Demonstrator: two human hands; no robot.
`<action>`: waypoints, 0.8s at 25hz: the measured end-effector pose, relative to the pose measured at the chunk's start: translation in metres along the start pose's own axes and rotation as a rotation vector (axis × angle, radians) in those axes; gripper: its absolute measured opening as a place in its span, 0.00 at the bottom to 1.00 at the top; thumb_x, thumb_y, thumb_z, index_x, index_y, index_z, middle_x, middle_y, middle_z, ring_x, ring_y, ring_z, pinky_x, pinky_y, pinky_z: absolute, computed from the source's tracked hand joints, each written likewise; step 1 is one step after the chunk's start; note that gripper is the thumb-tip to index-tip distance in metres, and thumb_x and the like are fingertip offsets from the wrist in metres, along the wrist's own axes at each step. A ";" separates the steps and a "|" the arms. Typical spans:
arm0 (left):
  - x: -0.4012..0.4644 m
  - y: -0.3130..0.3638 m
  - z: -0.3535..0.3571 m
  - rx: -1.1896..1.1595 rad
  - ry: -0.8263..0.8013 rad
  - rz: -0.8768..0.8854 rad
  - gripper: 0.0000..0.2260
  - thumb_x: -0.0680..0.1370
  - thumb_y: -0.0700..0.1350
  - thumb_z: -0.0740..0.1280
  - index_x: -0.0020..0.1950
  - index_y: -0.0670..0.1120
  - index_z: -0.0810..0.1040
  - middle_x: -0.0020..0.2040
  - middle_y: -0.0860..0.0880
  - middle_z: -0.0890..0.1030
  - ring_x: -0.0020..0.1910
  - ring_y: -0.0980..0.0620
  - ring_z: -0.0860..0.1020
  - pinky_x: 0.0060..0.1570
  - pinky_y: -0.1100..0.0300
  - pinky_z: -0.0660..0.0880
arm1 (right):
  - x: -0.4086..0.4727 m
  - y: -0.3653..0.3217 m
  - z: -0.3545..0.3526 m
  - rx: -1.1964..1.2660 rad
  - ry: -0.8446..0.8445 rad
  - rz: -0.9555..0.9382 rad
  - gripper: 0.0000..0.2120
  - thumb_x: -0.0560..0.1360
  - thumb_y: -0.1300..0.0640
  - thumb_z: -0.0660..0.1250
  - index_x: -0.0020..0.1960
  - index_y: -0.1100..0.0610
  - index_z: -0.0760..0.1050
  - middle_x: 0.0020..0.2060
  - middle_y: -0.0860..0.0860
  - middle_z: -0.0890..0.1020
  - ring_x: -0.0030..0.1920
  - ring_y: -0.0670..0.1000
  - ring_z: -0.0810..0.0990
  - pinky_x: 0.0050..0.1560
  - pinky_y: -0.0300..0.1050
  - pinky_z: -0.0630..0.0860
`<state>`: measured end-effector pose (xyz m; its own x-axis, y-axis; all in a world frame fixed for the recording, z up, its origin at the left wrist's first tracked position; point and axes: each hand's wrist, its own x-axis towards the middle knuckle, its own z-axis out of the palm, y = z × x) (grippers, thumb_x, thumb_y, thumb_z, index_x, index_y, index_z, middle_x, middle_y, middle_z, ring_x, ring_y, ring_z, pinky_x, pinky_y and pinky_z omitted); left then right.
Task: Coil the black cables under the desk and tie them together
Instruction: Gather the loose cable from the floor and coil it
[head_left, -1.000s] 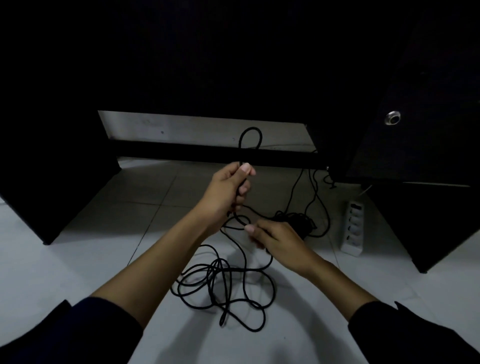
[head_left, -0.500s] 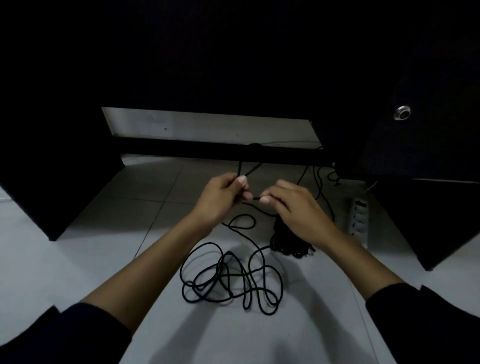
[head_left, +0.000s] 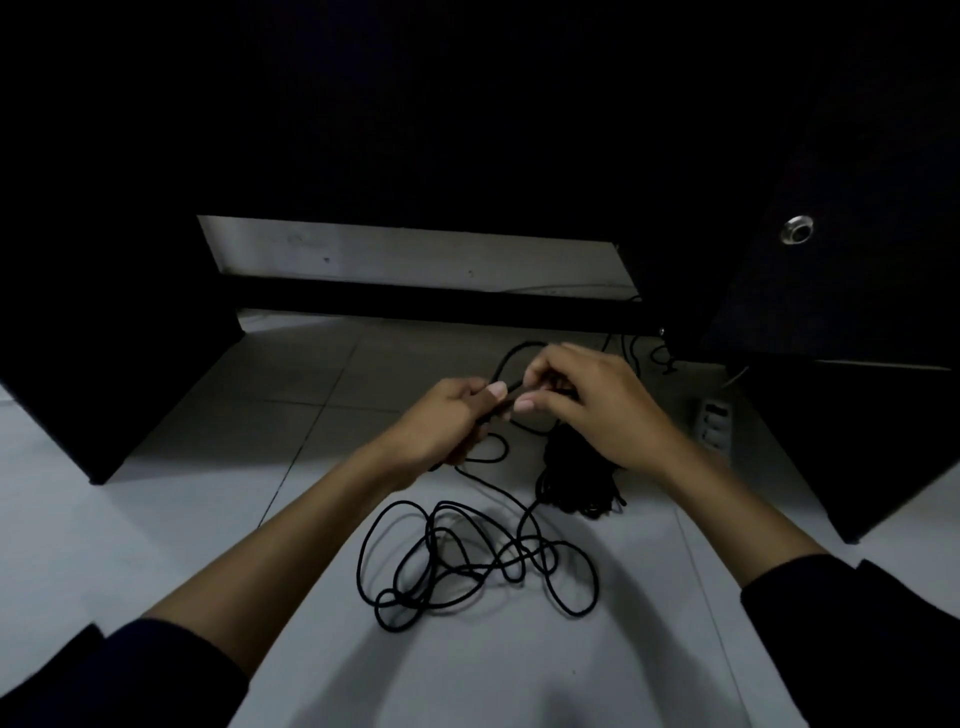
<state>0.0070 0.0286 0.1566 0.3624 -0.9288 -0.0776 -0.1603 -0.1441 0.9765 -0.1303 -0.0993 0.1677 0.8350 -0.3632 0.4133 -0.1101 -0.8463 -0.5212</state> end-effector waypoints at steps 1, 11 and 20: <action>-0.002 0.000 -0.002 0.011 -0.045 -0.008 0.14 0.82 0.50 0.58 0.41 0.45 0.73 0.26 0.53 0.63 0.22 0.57 0.58 0.23 0.65 0.56 | -0.002 0.002 -0.002 -0.010 -0.007 -0.010 0.08 0.73 0.54 0.72 0.46 0.55 0.76 0.41 0.43 0.76 0.43 0.41 0.75 0.41 0.28 0.67; -0.005 -0.003 -0.001 -0.061 0.105 0.072 0.14 0.84 0.51 0.54 0.44 0.44 0.68 0.26 0.55 0.65 0.22 0.59 0.60 0.23 0.65 0.57 | -0.029 0.017 0.017 0.395 -0.038 0.321 0.04 0.79 0.56 0.64 0.47 0.51 0.77 0.35 0.43 0.79 0.35 0.44 0.80 0.40 0.42 0.74; -0.003 -0.024 0.008 0.423 0.173 0.174 0.15 0.82 0.55 0.53 0.43 0.48 0.70 0.35 0.49 0.73 0.34 0.52 0.71 0.38 0.53 0.69 | 0.000 -0.014 0.016 0.290 0.304 0.236 0.07 0.81 0.59 0.61 0.52 0.58 0.77 0.48 0.51 0.72 0.38 0.47 0.78 0.33 0.37 0.80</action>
<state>0.0022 0.0321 0.1315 0.4387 -0.8863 0.1486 -0.5775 -0.1514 0.8022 -0.1201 -0.0811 0.1632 0.6049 -0.6662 0.4363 -0.0865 -0.5996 -0.7956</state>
